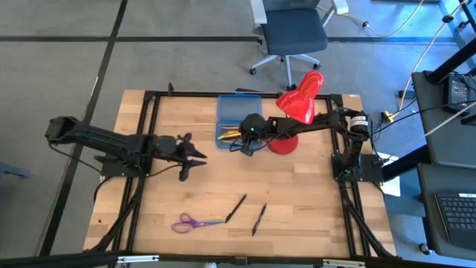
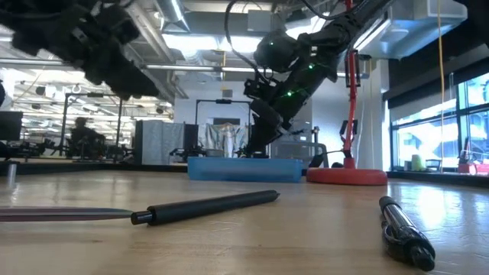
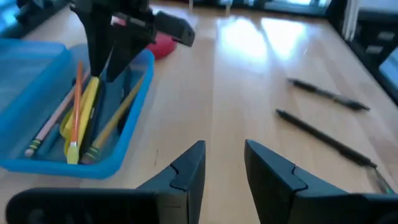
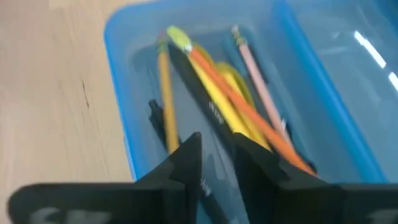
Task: Pick & place school supplies into a supply box
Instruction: Put the black pen into the blue supply box
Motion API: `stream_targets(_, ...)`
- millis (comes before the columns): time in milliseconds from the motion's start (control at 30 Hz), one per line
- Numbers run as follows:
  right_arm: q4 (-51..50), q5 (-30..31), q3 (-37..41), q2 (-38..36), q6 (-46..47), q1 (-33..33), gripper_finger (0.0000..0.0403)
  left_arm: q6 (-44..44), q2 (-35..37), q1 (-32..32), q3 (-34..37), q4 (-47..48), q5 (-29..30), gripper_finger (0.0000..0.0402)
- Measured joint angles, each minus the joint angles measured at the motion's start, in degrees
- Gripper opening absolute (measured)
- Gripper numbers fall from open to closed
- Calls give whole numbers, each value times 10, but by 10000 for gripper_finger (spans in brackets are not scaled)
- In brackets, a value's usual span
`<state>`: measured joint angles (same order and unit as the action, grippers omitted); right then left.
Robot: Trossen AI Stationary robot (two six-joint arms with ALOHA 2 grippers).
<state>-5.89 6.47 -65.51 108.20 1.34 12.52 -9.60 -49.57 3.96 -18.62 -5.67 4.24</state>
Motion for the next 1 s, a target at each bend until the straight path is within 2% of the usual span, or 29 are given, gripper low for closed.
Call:
stream_targets(133,-2,1,-27,0,-16,-2,130,-24,59,22,65,-78,26,108)
stream_targets(267,-40,1,-67,0,-35,-14,144,-48,92,42,107,-116,20,109)
stream_targets(533,-156,26,-140,-1,-31,-75,146,-92,97,71,136,-128,36,103)
stream_targets(700,-227,24,-157,-1,2,-163,146,-123,93,89,137,-121,36,102)
stream_targets(900,-340,10,-158,-1,70,-279,146,-123,93,108,137,-122,36,102)
stream_targets(1000,-390,8,-158,-1,75,-330,146,-123,93,110,137,-125,37,102)
